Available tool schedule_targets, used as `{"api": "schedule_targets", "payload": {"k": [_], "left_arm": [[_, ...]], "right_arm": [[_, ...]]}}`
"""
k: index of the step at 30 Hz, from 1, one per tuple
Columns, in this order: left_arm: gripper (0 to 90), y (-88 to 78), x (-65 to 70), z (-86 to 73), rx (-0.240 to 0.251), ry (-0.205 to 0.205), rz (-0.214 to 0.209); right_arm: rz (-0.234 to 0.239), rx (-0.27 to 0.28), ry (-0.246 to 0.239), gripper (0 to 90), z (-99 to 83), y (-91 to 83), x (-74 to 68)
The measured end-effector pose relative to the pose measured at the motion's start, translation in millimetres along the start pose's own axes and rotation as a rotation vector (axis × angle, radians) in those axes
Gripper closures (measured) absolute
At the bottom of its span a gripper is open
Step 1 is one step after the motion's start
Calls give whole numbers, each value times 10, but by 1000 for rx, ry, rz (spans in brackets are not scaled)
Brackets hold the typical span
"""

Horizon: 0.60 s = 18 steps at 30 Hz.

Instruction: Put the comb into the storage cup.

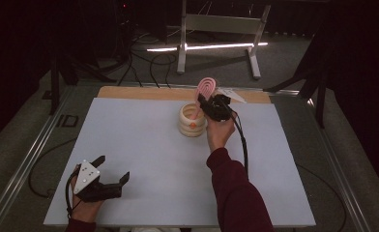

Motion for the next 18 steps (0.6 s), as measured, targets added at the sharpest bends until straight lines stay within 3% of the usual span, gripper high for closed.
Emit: {"api": "schedule_targets", "payload": {"k": [18], "left_arm": [[2,3,-1,0,1,0,-1]], "right_arm": [[-7,-16,-3,631,-70,60,-10]]}}
Point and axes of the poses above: each handheld gripper's, and its own axes: y roughly forward along the jaws, z roughly out of its top, x roughly to its right, the point moved 10 cm from there along y, roughly forward along the jaws, and after that the axes turned 12 degrees about -x, right-handed, at the moved point
